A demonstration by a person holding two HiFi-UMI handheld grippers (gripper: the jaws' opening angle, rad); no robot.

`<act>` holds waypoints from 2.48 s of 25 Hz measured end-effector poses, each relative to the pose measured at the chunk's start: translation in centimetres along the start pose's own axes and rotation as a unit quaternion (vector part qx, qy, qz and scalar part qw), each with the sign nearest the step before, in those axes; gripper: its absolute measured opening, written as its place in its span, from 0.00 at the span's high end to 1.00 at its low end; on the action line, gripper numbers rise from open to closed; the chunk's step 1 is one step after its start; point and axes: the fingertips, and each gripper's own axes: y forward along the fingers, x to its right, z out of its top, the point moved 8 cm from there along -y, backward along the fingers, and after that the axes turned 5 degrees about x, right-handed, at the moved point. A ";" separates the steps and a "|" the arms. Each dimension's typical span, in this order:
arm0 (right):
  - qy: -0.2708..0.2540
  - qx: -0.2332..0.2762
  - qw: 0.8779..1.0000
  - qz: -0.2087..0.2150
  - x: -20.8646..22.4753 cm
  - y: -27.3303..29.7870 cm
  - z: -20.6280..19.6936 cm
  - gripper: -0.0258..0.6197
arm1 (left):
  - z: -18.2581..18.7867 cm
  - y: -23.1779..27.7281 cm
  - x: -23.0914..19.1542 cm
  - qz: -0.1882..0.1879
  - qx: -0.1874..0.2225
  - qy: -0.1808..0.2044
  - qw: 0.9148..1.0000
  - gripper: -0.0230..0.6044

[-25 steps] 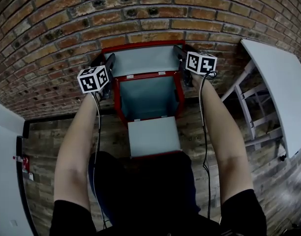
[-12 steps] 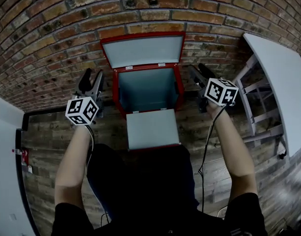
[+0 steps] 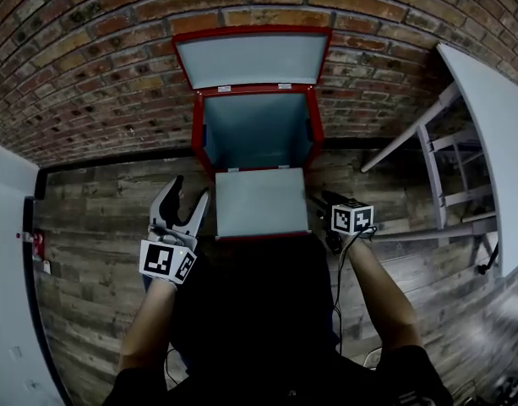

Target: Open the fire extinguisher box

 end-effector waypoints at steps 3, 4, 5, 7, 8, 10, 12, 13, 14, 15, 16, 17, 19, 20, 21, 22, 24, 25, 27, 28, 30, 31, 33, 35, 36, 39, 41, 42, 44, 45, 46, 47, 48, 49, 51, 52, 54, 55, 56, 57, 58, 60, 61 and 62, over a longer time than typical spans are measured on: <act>0.011 -0.018 1.000 0.012 0.2 1.3 -1.2 0.57 | 0.0 -0.2 0.8 -0.004 0.000 0.008 1.000 0.51; 0.011 -0.026 1.000 0.014 0.1 1.8 -1.5 0.57 | 0.3 -0.2 1.0 -0.004 0.006 0.012 1.000 0.51; 0.012 -0.034 0.999 0.016 0.0 2.2 -1.8 0.57 | 0.4 -0.2 1.1 -0.003 0.009 0.015 1.000 0.51; 0.016 -0.053 0.998 0.022 -0.1 3.2 -2.6 0.57 | 0.5 -0.3 1.3 -0.002 0.012 0.017 1.000 0.51; 0.023 -0.061 0.997 0.027 -0.1 3.7 -3.1 0.57 | 0.5 -0.4 1.3 -0.001 0.012 0.014 1.000 0.51; 0.042 -0.073 0.996 0.040 -0.2 4.4 -3.8 0.57 | 0.5 -0.6 1.3 0.002 0.013 0.006 1.000 0.51; 0.064 -0.074 0.993 0.060 -0.3 4.8 -4.2 0.61 | 0.7 -0.9 1.2 0.006 0.016 0.001 1.000 0.51; 0.076 -0.071 0.992 0.070 -0.4 4.9 -4.3 0.68 | 0.9 -1.0 1.1 0.008 0.018 0.000 1.000 0.51; 0.087 -0.068 0.991 0.077 -0.5 5.0 -4.3 0.74 | 1.1 -1.1 1.0 0.009 0.020 0.001 1.000 0.51; 0.094 -0.065 0.990 0.079 -0.6 5.0 -4.3 0.75 | 1.4 -1.2 0.9 0.011 0.023 0.003 1.000 0.51; 0.100 -0.064 0.990 0.080 -0.6 4.9 -4.3 0.75 | 1.8 -1.3 0.7 0.013 0.026 0.006 1.000 0.51; 0.104 -0.064 0.989 0.081 -0.5 4.8 -4.3 0.76 | 2.2 -1.4 0.5 0.014 0.030 0.009 0.999 0.51; 0.111 -0.065 0.988 0.085 -0.5 4.8 -4.3 0.77 | 3.3 -1.5 0.1 0.020 0.041 0.015 0.999 0.51; 0.112 -0.066 0.988 0.086 -0.5 4.8 -4.3 0.77 | 3.8 -1.6 -0.3 0.023 0.045 0.019 0.999 0.51; 0.113 -0.068 0.987 0.087 -0.5 4.7 -4.2 0.77 | 4.4 -1.7 -0.7 0.027 0.050 0.023 0.998 0.51; 0.113 -0.071 0.987 0.090 -0.5 4.7 -4.2 0.77 | 4.9 -1.7 -1.1 0.030 0.053 0.029 0.998 0.51; 0.112 -0.073 0.986 0.101 -0.4 4.9 -4.1 0.77 | 5.9 -2.0 -2.2 0.044 0.062 0.038 0.996 0.51; 0.112 -0.074 0.985 0.106 -0.2 5.1 -4.1 0.78 | 6.3 -2.1 -2.7 0.054 0.067 0.039 0.996 0.51; 0.109 -0.081 0.985 0.108 0.2 5.5 -4.2 0.78 | 6.9 -2.3 -3.5 0.073 0.080 0.036 0.993 0.51; 0.107 -0.087 0.985 0.105 0.5 5.8 -4.4 0.79 | 7.2 -2.4 -3.7 0.080 0.086 0.034 0.992 0.51; 0.106 -0.100 0.984 0.100 1.1 6.6 -5.0 0.80 | 7.4 -2.4 -3.6 0.089 0.091 0.033 0.991 0.51; 0.104 -0.105 0.984 0.098 1.4 7.1 -5.4 0.81 | 7.4 -2.4 -3.3 0.091 0.091 0.034 0.991 0.51; 0.088 -0.109 0.985 0.096 2.1 8.2 -6.0 0.82 | 7.4 -2.2 -2.6 0.084 0.091 0.035 0.992 0.51; 0.062 -0.105 0.988 0.093 2.9 9.3 -6.4 0.82 | 7.5 -2.1 -1.7 0.071 0.089 0.041 0.993 0.51; 0.048 -0.100 0.990 0.091 3.2 9.8 -6.6 0.82 | 7.5 -2.2 -1.3 0.066 0.087 0.045 0.993 0.51; 0.002 -0.079 0.994 0.080 4.0 11.1 -7.3 0.82 | 7.9 -2.9 -0.3 0.055 0.083 0.053 0.994 0.51; -0.017 -0.065 0.996 0.065 4.4 11.9 -7.5 0.80 | 8.3 -3.6 0.0 0.053 0.082 0.058 0.994 0.51; -0.027 -0.060 0.996 0.055 4.5 12.4 -7.6 0.79 | 8.6 -3.9 0.1 0.054 0.082 0.061 0.993 0.51; -0.054 -0.052 0.997 0.029 4.7 13.4 -7.3 0.78 | 8.9 -4.5 0.0 0.059 0.081 0.065 0.993 0.51; -0.069 -0.050 0.996 0.013 4.7 13.8 -7.1 0.78 | 9.0 -4.8 0.0 0.062 0.080 0.068 0.993 0.51; -0.084 -0.049 0.995 -0.005 4.8 14.1 -6.8 0.78 | 9.1 -5.1 0.0 0.064 0.080 0.072 0.992 0.51; -0.097 -0.049 0.994 -0.022 4.9 14.4 -6.5 0.79 | 9.1 -5.4 0.0 0.067 0.080 0.075 0.992 0.51; -0.108 -0.049 0.992 -0.036 4.9 14.7 -6.3 0.79 | 9.1 -5.7 0.0 0.070 0.080 0.079 0.991 0.51; -0.116 -0.047 0.991 -0.045 4.9 15.0 -6.1 0.79 | 9.0 -5.9 0.0 0.072 0.081 0.082 0.991 0.51; -0.121 -0.045 0.990 -0.054 4.9 15.6 -5.9 0.79 | 8.8 -6.2 -0.2 0.076 0.081 0.082 0.990 0.51; -0.122 -0.046 0.990 -0.057 4.9 15.8 -5.9 0.79 | 8.7 -6.2 -0.3 0.076 0.081 0.080 0.991 0.51; -0.124 -0.050 0.989 -0.067 4.9 16.2 -5.7 0.79 | 8.6 -5.9 -0.4 0.074 0.084 0.074 0.991 0.51; -0.125 -0.053 0.988 -0.071 4.9 16.2 -5.6 0.79 | 8.6 -5.8 -0.4 0.072 0.086 0.072 0.991 0.51; -0.127 -0.056 0.987 -0.076 4.8 16.2 -5.5 0.79 | 8.6 -5.6 -0.3 0.071 0.088 0.071 0.991 0.51; -0.129 -0.059 0.987 -0.080 4.7 16.1 -5.4 0.79 | 8.6 -5.5 -0.1 0.069 0.091 0.070 0.991 0.51; -0.131 -0.063 0.986 -0.083 4.5 16.1 -5.4 0.79 | 8.6 -5.5 0.0 0.067 0.093 0.070 0.991 0.51; -0.137 -0.070 0.984 -0.089 4.3 15.9 -5.3 0.79 | 8.5 -5.2 0.3 0.063 0.094 0.071 0.991 0.51; -0.139 -0.071 0.983 -0.093 4.2 15.8 -5.2 0.79 | 8.4 -5.1 0.4 0.062 0.093 0.071 0.991 0.51; -0.141 -0.069 0.983 -0.096 4.1 15.6 -5.1 0.79 | 8.3 -5.0 0.5 0.060 0.093 0.070 0.991 0.51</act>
